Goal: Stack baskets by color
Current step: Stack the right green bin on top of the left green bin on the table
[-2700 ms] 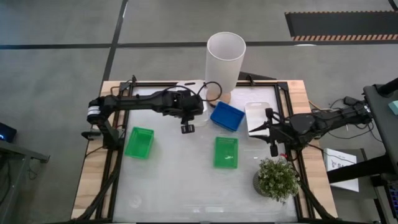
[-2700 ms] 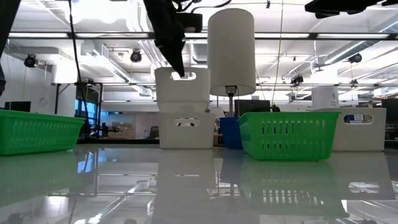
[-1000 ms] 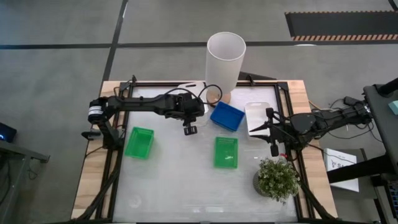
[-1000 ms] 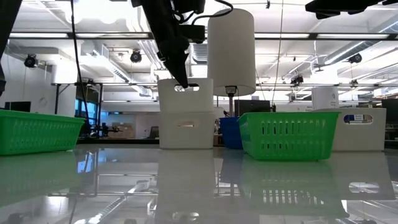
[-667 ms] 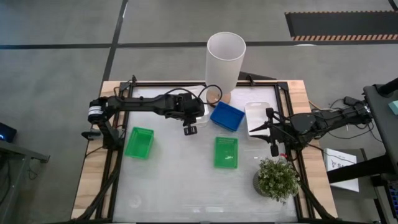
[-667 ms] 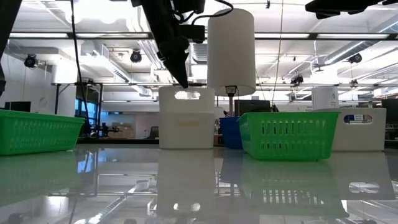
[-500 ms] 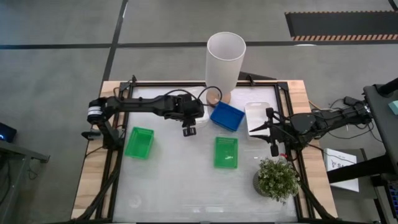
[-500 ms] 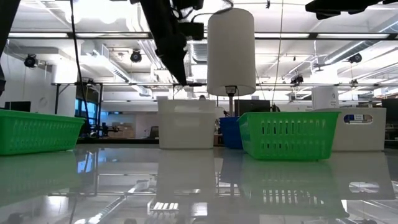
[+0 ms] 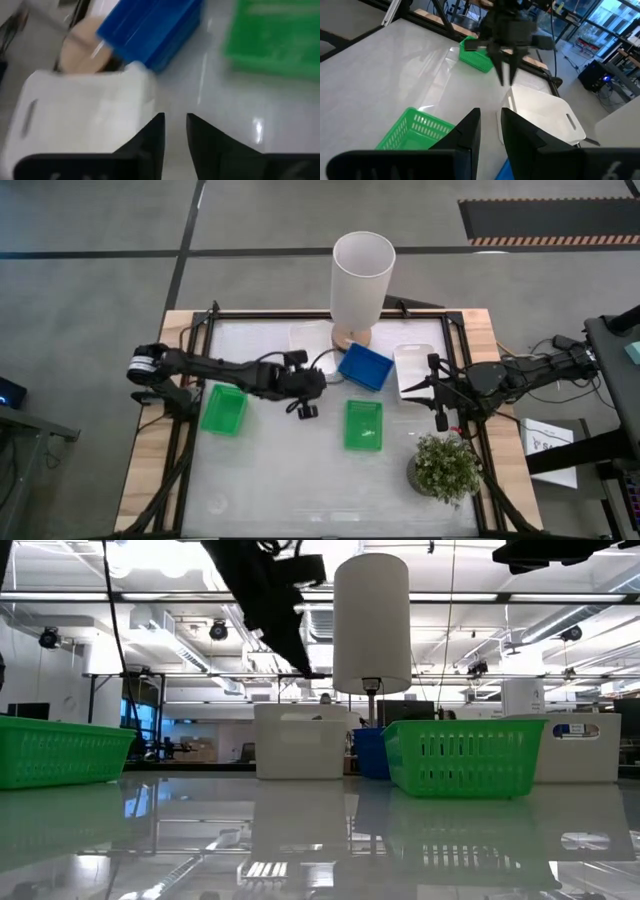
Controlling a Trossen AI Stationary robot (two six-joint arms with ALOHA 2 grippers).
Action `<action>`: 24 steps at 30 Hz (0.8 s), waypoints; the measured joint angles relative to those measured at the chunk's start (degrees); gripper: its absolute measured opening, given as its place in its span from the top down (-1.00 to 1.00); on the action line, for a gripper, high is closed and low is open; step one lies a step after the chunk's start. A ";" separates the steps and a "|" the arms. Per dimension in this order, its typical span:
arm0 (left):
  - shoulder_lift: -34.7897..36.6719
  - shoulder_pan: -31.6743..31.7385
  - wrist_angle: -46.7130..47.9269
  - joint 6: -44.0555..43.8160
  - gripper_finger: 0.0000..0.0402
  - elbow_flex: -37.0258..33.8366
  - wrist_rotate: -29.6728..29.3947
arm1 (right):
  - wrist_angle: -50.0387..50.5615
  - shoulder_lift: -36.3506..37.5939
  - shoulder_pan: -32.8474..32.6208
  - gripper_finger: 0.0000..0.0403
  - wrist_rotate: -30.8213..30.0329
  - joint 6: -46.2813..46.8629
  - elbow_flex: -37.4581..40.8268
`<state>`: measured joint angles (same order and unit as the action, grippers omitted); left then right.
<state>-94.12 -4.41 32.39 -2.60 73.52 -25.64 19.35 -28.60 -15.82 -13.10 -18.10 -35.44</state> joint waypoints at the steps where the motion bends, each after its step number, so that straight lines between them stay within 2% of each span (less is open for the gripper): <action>1: 0.79 -1.16 -3.01 0.24 0.72 -1.69 0.05 | 0.02 0.00 0.01 0.66 -0.01 0.22 0.00; 9: 11.06 -11.66 -30.01 5.11 0.85 -15.41 0.02 | -1.54 -1.29 0.01 0.66 -0.54 4.97 0.00; 13: 16.37 -15.00 -40.29 7.93 0.88 -23.00 -1.51 | -5.20 -4.33 0.01 0.66 -0.57 8.15 0.00; 19: 22.89 -15.34 -50.95 10.51 0.88 -32.29 -3.01 | -12.81 -12.74 -0.01 0.66 -0.54 15.85 -0.04; 24: 27.42 -15.56 -51.62 8.54 0.88 -36.73 -3.01 | -12.71 -20.35 -0.01 0.66 -0.50 24.69 -3.26</action>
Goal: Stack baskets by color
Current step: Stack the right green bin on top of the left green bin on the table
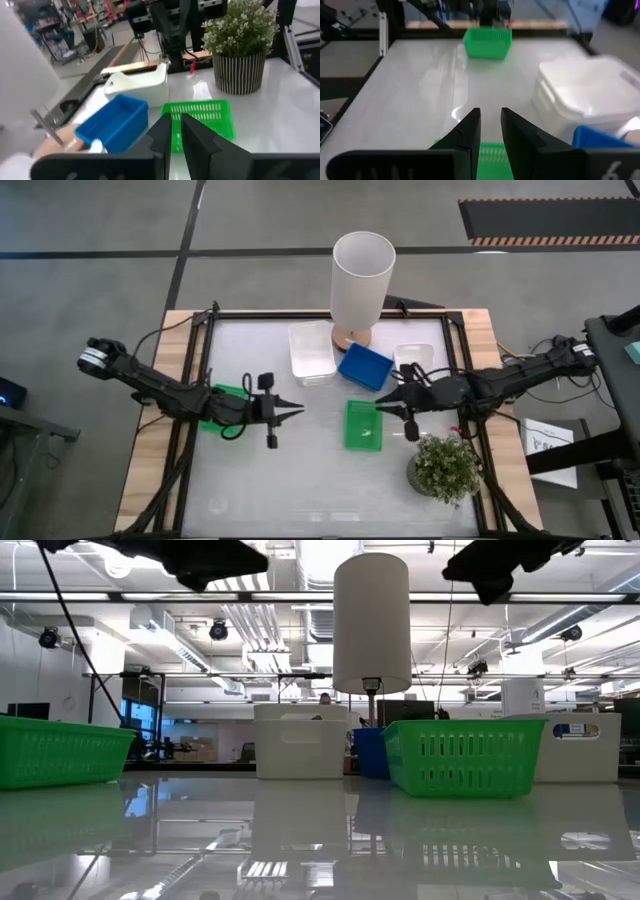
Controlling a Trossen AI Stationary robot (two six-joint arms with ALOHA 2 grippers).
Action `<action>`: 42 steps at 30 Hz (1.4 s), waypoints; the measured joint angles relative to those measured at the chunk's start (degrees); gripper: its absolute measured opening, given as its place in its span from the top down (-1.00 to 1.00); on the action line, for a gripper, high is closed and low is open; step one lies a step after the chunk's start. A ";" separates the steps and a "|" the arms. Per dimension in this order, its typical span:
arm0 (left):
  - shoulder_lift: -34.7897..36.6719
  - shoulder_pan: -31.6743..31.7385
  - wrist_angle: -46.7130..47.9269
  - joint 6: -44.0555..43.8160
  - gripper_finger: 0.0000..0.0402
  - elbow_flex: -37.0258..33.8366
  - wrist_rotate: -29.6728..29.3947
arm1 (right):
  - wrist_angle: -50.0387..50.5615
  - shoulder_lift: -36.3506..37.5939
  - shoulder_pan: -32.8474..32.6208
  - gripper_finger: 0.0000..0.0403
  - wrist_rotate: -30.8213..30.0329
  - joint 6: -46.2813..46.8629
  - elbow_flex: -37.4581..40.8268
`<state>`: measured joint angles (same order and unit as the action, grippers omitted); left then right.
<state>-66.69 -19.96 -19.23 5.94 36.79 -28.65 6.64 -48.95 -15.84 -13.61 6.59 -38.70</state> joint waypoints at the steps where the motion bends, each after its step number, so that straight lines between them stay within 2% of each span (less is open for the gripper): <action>1: 0.87 -0.02 0.20 -1.09 0.88 -0.79 -0.02 | 1.24 -1.52 0.00 0.66 -0.02 1.56 -1.09; 9: 3.59 -0.02 0.45 -5.62 0.88 -4.16 0.02 | 19.73 -14.44 1.01 0.66 -0.46 13.60 -13.61; 13: 3.33 -0.05 0.40 -5.62 0.88 -4.32 0.02 | 33.36 -22.31 1.31 0.66 1.18 13.41 -20.90; 15: 3.03 -0.05 0.34 -5.62 0.88 -4.29 0.02 | 37.48 -25.98 1.25 0.66 3.36 11.51 -23.89; 18: 2.88 -0.05 0.43 -5.64 0.88 -4.30 0.05 | 39.21 -31.06 1.20 0.63 10.98 9.02 -27.25; 21: 2.88 -0.05 0.42 -6.18 0.88 -4.30 0.06 | 39.48 -36.20 1.01 0.51 18.52 7.59 -30.76; 23: 2.88 -0.05 0.52 -7.10 0.88 -4.30 0.06 | 39.84 -39.13 0.16 0.41 20.73 6.83 -32.80; 28: 2.88 -0.31 0.33 -9.51 0.88 -4.30 1.65 | 41.11 -46.15 -2.60 0.15 20.97 5.52 -37.82; 32: 2.88 -1.74 0.34 -10.19 0.88 -4.30 2.71 | 42.47 -50.56 -3.76 0.07 14.64 8.36 -41.10; 34: 2.88 -2.74 0.25 -10.14 0.88 -4.29 2.71 | 43.24 -52.17 -3.79 0.07 11.60 9.47 -41.77; 37: 2.88 -3.85 0.19 -10.06 0.88 -4.07 2.73 | 43.22 -53.89 -3.74 0.13 10.53 9.92 -41.72; 42: 2.88 -4.58 0.20 -10.09 0.88 -4.24 2.72 | 42.30 -56.30 -3.67 0.37 10.56 8.76 -41.29</action>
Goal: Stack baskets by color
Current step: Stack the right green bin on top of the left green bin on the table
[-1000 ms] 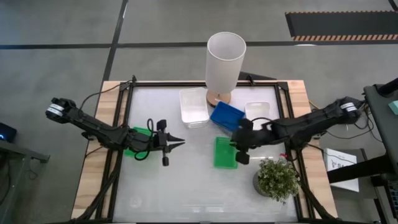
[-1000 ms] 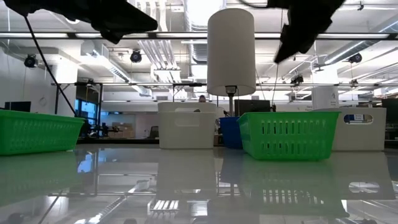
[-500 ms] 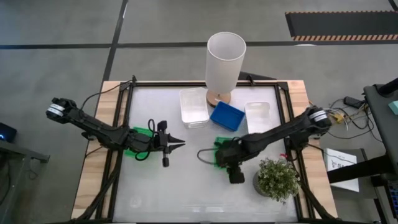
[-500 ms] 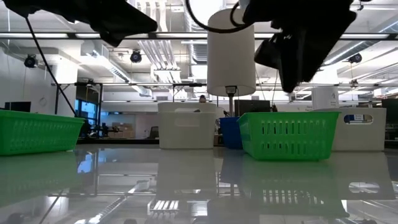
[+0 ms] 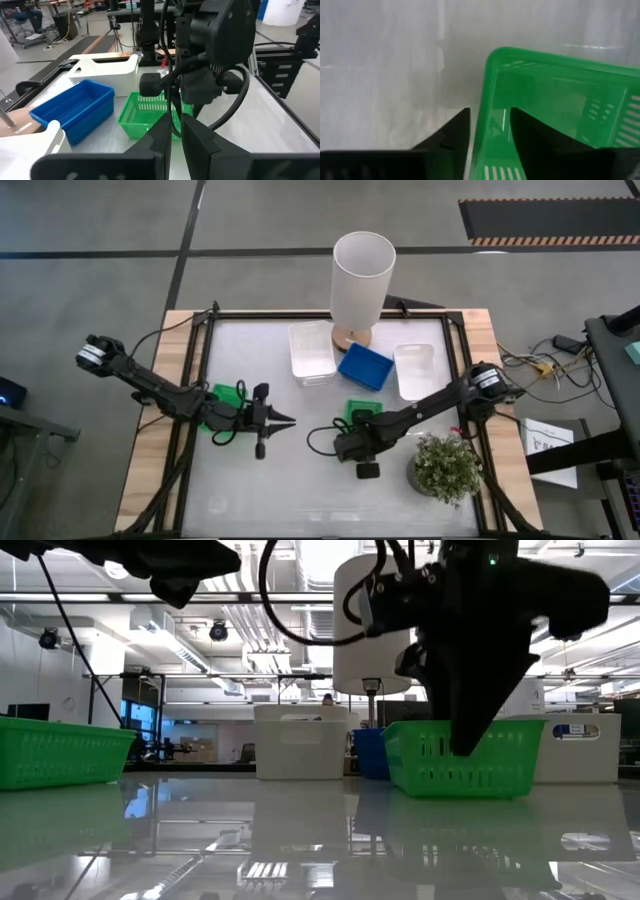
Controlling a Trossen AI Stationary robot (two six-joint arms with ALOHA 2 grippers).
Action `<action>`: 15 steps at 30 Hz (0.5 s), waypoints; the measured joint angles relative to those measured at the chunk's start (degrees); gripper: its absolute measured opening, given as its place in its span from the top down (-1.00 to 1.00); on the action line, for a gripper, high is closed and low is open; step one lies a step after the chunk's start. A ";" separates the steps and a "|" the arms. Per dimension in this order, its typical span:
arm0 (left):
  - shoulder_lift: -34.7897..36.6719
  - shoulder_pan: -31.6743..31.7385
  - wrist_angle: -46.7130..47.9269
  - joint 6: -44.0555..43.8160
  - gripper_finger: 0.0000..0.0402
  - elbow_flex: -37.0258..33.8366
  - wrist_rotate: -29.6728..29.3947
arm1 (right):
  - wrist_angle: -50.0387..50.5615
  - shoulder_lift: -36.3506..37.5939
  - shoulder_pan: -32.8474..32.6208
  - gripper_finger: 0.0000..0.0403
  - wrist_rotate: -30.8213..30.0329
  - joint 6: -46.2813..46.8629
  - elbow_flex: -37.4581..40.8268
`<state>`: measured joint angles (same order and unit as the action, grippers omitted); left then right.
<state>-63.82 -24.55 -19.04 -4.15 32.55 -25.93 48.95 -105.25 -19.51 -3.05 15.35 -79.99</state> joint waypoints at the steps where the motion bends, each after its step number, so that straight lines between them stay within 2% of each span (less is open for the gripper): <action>1: 0.00 -0.01 0.01 -0.03 0.88 -0.05 0.11 | 0.01 -0.29 0.00 0.45 0.00 -0.63 0.01; 5: -0.02 -0.01 -0.05 -0.05 0.88 -0.13 2.18 | -0.39 -0.74 0.02 0.86 -0.04 -3.88 0.03; 6: -0.02 0.01 -0.09 -0.05 0.88 -0.12 2.88 | -0.42 -0.69 0.02 0.90 -0.05 -5.19 0.03; 11: -0.02 0.00 -0.67 -1.26 0.88 0.06 4.03 | -0.66 1.16 0.47 0.95 1.14 -16.45 -1.27; 15: -1.36 -0.63 -6.08 -4.22 0.86 -0.30 6.03 | -4.41 2.05 2.25 0.96 9.57 -26.85 -3.96</action>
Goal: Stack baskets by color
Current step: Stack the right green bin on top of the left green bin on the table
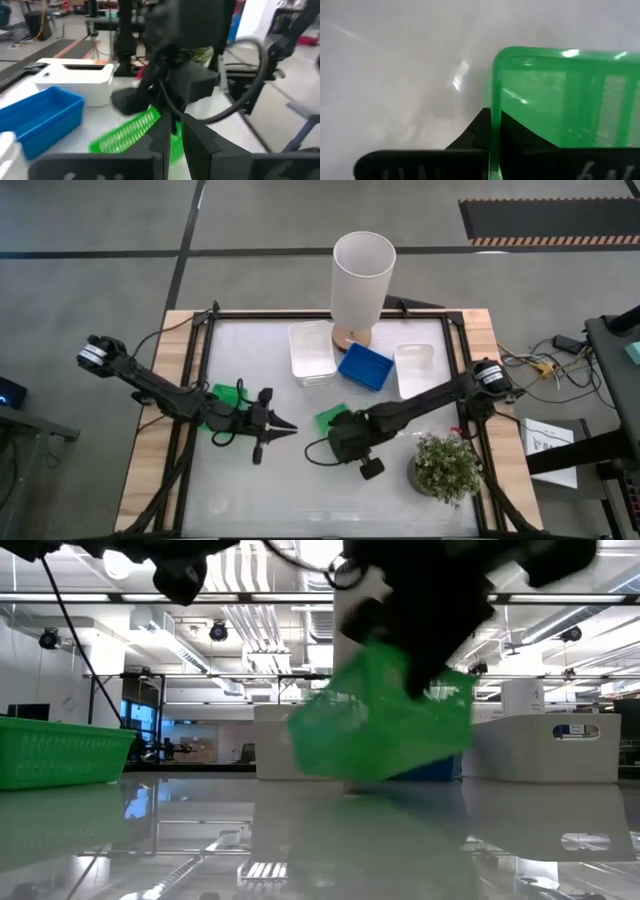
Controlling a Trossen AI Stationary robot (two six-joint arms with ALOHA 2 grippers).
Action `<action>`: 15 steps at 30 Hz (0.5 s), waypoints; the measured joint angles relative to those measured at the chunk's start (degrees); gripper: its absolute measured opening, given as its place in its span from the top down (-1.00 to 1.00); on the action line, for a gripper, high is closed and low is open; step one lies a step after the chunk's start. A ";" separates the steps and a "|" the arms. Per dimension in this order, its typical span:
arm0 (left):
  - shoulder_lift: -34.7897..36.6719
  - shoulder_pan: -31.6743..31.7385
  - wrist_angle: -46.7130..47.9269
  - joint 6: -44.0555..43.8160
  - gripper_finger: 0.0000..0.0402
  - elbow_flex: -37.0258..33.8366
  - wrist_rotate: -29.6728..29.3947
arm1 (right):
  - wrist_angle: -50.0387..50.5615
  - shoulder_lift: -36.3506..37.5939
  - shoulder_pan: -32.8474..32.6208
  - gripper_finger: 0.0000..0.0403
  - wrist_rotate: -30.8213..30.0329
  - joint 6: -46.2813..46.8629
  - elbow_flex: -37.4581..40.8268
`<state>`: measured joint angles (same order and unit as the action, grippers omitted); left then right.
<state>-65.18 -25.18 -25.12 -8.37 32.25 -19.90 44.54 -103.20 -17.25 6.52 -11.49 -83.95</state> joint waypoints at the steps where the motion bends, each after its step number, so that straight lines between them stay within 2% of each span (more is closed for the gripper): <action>1: -0.93 -0.47 -1.45 -0.16 0.84 0.00 0.02 | -1.99 0.01 0.43 0.96 2.86 -2.32 -0.40; 5: -6.36 -1.56 -8.82 2.04 0.69 0.06 0.33 | -5.96 0.00 1.83 0.96 13.21 -12.65 -0.86; 8: -10.76 -1.68 -13.66 4.30 0.53 1.06 0.34 | -7.36 0.01 2.99 0.96 18.29 -20.68 -0.86; 11: -14.20 -1.72 -15.08 6.15 0.36 2.15 0.59 | -7.59 0.02 3.84 0.96 21.33 -26.39 -0.83; 15: -17.42 -1.68 -18.88 9.18 0.18 3.20 2.04 | -7.39 0.02 3.91 0.96 22.45 -30.42 -0.67</action>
<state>-82.60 -26.86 -43.99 0.80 35.45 -17.86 37.15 -103.18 -13.34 28.97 -41.91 -84.62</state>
